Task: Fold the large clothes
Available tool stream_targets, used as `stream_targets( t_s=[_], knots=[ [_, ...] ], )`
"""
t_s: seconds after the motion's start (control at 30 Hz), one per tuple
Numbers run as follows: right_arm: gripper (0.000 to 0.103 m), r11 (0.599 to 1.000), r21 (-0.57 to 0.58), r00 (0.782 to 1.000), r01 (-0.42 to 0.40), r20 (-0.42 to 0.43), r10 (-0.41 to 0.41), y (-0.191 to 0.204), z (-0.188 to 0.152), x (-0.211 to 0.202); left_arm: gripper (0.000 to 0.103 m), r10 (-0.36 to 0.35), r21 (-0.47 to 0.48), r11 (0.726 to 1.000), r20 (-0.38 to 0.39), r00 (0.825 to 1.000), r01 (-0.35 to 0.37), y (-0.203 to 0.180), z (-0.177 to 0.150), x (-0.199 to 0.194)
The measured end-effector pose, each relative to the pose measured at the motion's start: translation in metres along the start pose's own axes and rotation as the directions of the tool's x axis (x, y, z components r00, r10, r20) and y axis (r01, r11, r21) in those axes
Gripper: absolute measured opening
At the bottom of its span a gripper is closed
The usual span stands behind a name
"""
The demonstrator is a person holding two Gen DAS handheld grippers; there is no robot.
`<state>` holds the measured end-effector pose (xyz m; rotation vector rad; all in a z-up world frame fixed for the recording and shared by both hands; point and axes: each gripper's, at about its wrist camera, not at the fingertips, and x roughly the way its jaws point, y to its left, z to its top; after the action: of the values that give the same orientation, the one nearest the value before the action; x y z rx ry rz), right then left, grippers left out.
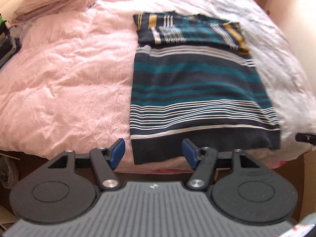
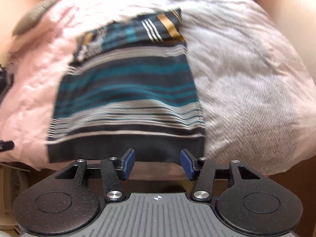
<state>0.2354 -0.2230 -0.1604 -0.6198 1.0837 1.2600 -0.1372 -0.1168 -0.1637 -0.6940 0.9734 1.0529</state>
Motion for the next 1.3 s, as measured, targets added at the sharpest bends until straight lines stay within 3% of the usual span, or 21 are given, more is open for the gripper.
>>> stream_targets(
  t_s=[0.2,0.43,0.83,1.3],
  knots=[
    [0.054,0.998,-0.05,0.997,-0.028,0.07,0.031,0.03,-0.008,-0.05,0.064,0.003,0.023,1.0,0.055,0.999,-0.004,-0.009,-0.008,-0.054],
    [0.059,0.995,-0.096,0.995,-0.04,0.088,0.048,0.046,-0.02,-0.082,0.068,0.014,0.038,0.999,0.102,0.995,-0.018,-0.021,-0.017,-0.083],
    [0.06,0.993,-0.112,0.994,-0.047,0.096,0.058,0.039,-0.039,-0.098,0.072,-0.004,0.086,0.996,0.121,0.993,-0.006,-0.048,-0.023,-0.099],
    [0.061,0.991,-0.129,0.994,-0.045,0.094,0.058,0.038,-0.038,-0.101,0.072,-0.008,0.104,0.995,0.122,0.992,-0.005,-0.051,-0.024,-0.103]
  ],
)
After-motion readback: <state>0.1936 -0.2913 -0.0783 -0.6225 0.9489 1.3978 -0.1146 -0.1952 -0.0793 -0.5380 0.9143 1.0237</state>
